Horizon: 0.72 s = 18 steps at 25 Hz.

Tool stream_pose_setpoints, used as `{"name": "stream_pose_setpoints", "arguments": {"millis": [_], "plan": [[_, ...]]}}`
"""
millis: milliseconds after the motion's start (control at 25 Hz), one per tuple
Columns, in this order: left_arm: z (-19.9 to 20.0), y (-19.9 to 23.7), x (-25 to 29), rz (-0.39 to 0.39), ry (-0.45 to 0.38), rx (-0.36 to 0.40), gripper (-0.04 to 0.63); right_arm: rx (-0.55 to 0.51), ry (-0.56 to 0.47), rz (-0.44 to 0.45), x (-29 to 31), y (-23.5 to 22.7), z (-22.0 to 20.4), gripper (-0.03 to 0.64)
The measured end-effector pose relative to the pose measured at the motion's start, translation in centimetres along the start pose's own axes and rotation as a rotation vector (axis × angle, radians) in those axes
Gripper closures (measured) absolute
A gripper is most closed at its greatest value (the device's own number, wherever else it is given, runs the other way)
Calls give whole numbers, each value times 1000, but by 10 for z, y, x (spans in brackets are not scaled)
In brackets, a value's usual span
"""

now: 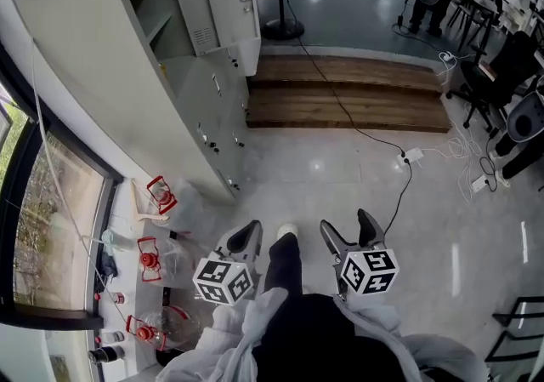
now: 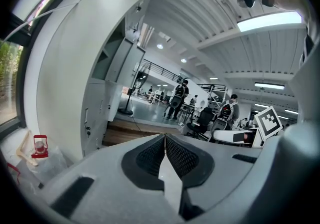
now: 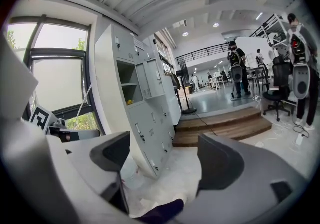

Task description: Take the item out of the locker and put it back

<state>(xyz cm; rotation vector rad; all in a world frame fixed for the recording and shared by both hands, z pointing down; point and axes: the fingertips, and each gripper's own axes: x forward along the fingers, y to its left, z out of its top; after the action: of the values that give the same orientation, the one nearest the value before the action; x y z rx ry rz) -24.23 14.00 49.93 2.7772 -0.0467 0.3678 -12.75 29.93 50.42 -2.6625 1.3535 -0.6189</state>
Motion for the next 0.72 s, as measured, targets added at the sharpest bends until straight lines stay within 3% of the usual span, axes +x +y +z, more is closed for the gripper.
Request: {"name": "stream_pose_setpoints", "arguments": {"millis": [200,720], "plan": [[7,8,23,-7,3,8,582,-4,-6,14,18,-8,8,213],[68,63,112,-4,-27,1,581,-37,-7,56,121,-24,66,213]]}}
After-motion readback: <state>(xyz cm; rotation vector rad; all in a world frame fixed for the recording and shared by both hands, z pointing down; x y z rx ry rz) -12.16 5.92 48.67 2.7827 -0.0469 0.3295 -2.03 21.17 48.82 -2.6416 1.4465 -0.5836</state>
